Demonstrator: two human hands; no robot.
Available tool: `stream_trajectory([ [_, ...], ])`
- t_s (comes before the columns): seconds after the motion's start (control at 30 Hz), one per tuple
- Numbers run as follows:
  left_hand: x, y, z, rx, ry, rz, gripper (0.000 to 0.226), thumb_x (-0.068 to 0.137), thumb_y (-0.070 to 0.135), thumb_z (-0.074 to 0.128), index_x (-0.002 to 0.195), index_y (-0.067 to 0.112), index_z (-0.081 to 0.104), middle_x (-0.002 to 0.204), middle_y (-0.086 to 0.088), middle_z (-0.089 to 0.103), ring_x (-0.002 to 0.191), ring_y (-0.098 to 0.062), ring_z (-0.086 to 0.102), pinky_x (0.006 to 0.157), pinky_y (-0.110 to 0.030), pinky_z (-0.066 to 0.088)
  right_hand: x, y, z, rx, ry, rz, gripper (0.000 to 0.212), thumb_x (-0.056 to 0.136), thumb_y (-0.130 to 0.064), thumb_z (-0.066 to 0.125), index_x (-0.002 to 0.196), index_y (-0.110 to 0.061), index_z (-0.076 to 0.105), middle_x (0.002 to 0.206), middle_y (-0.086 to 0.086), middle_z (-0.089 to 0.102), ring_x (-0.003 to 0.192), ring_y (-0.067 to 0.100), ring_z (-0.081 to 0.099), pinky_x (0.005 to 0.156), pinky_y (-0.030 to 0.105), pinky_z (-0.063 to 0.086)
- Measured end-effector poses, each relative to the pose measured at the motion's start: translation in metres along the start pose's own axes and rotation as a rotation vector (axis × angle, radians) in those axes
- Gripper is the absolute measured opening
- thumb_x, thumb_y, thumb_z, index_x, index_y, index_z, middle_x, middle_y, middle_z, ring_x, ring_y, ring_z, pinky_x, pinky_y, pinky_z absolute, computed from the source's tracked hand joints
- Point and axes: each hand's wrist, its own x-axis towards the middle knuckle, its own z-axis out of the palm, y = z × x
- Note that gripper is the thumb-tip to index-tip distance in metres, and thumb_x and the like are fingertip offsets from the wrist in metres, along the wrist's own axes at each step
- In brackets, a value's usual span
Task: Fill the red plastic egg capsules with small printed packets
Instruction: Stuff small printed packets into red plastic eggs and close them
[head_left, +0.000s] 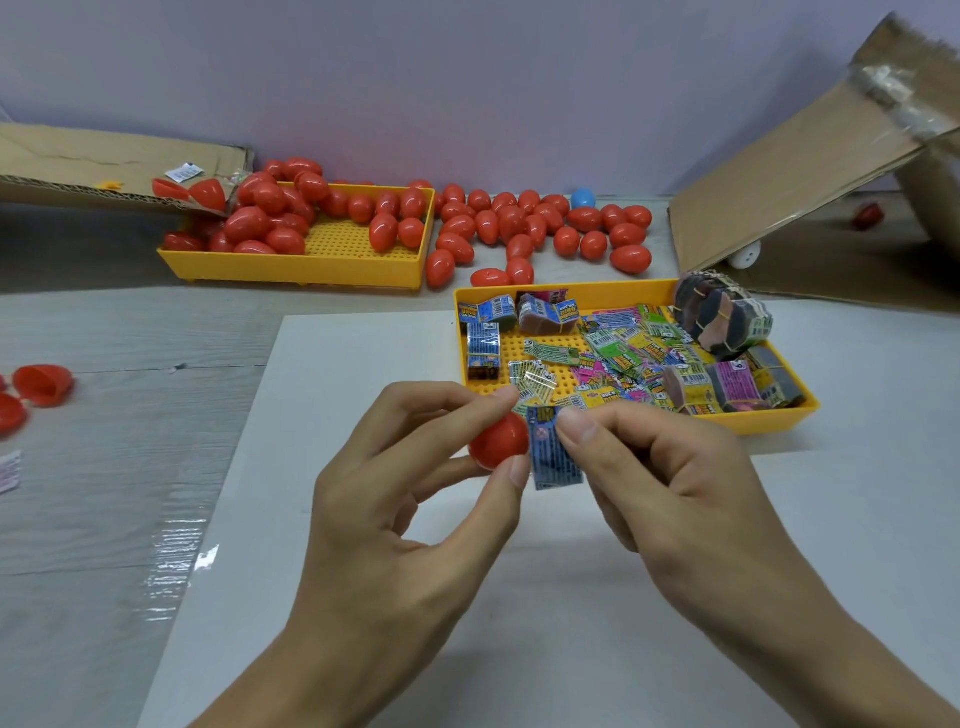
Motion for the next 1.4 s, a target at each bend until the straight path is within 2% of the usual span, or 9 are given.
stream_trajectory([
  [0.13, -0.0005, -0.0006, 0.0008, -0.006, -0.003, 0.004, 0.036, 0.084, 0.016, 0.069, 0.120, 0.016, 0.067, 0.107, -0.004, 0.058, 0.100, -0.022, 0.065, 0.079, -0.020, 0.057, -0.0010, 0.0005, 0.0004, -0.047, 0.034, -0.014, 0.033, 0.089, -0.043, 0.056, 0.071, -0.017, 0.064, 0.050, -0.005, 0.027, 0.045, 0.003, 0.026, 0.044, 0.011, 0.025],
  [0.37, -0.0017, -0.0017, 0.0008, -0.027, -0.006, 0.004, 0.034, 0.082, 0.017, 0.072, 0.116, 0.016, 0.072, 0.107, -0.004, 0.058, 0.097, -0.024, 0.066, 0.080, -0.024, 0.058, -0.0031, 0.0006, 0.0025, -0.074, 0.032, -0.044, 0.024, 0.089, -0.041, 0.060, 0.076, -0.023, 0.068, 0.049, 0.001, 0.031, 0.047, 0.004, 0.028, 0.046, 0.010, 0.026],
  [0.47, -0.0016, -0.0025, 0.0001, -0.023, 0.010, 0.005, 0.039, 0.081, 0.016, 0.073, 0.120, 0.016, 0.069, 0.106, -0.003, 0.058, 0.096, -0.026, 0.067, 0.078, -0.025, 0.059, -0.0035, 0.0021, 0.0024, -0.100, 0.040, -0.059, 0.024, 0.087, -0.046, 0.062, 0.078, -0.025, 0.068, 0.058, 0.011, 0.045, 0.052, 0.016, 0.041, 0.045, 0.024, 0.034],
  [0.6, -0.0014, -0.0028, -0.0008, 0.010, 0.029, 0.045, 0.035, 0.081, 0.013, 0.072, 0.117, 0.014, 0.071, 0.104, -0.006, 0.059, 0.092, -0.024, 0.068, 0.077, -0.024, 0.059, -0.0037, -0.0009, 0.0028, -0.104, 0.067, -0.059, 0.025, 0.083, -0.050, 0.061, 0.081, -0.027, 0.070, 0.075, -0.007, 0.064, 0.071, 0.016, 0.064, 0.046, 0.043, 0.047],
  [0.77, -0.0009, -0.0017, -0.0022, 0.078, 0.052, 0.104, 0.035, 0.082, 0.014, 0.071, 0.118, 0.015, 0.069, 0.104, -0.008, 0.060, 0.094, -0.026, 0.068, 0.077, -0.025, 0.059, -0.0043, -0.0056, 0.0024, -0.040, 0.044, -0.015, 0.029, 0.084, -0.052, 0.058, 0.090, -0.030, 0.077, 0.084, -0.008, 0.073, 0.075, 0.013, 0.068, 0.046, 0.040, 0.053],
  [0.87, -0.0014, -0.0006, -0.0030, 0.142, 0.047, 0.153, 0.035, 0.083, 0.014, 0.071, 0.118, 0.015, 0.067, 0.106, -0.008, 0.060, 0.098, -0.027, 0.067, 0.077, -0.027, 0.059, -0.0025, -0.0052, 0.0003, 0.121, -0.020, 0.072, 0.026, 0.087, -0.040, 0.062, 0.096, -0.021, 0.078, 0.088, 0.000, 0.075, 0.082, 0.019, 0.072, 0.045, 0.033, 0.055],
  [0.97, -0.0023, -0.0004, -0.0023, 0.067, 0.060, 0.127, 0.032, 0.084, 0.013, 0.070, 0.116, 0.015, 0.071, 0.107, -0.007, 0.060, 0.100, -0.025, 0.066, 0.078, -0.026, 0.059, 0.0008, -0.0060, -0.0042, 0.289, -0.075, 0.152, 0.027, 0.090, -0.028, 0.053, 0.099, -0.019, 0.078, 0.089, 0.006, 0.076, 0.080, 0.025, 0.074, 0.044, 0.030, 0.052],
  [1.17, -0.0017, 0.0010, -0.0017, -0.147, 0.072, -0.026, 0.038, 0.085, 0.015, 0.067, 0.123, 0.018, 0.065, 0.107, -0.004, 0.061, 0.100, -0.023, 0.067, 0.080, -0.024, 0.059, -0.0010, -0.0072, -0.0034, 0.170, -0.038, 0.027, 0.020, 0.082, -0.025, 0.068, 0.101, -0.026, 0.075, 0.083, -0.001, 0.076, 0.071, 0.021, 0.073, 0.044, 0.025, 0.050],
  [1.4, -0.0005, 0.0012, -0.0013, -0.148, 0.043, -0.060, 0.038, 0.085, 0.017, 0.068, 0.122, 0.020, 0.067, 0.108, -0.001, 0.061, 0.103, -0.026, 0.066, 0.079, -0.024, 0.058, -0.0011, -0.0056, -0.0031, 0.188, -0.013, -0.010, 0.012, 0.079, -0.019, 0.073, 0.089, -0.025, 0.075, 0.075, 0.000, 0.073, 0.061, 0.017, 0.070, 0.041, 0.024, 0.047],
])
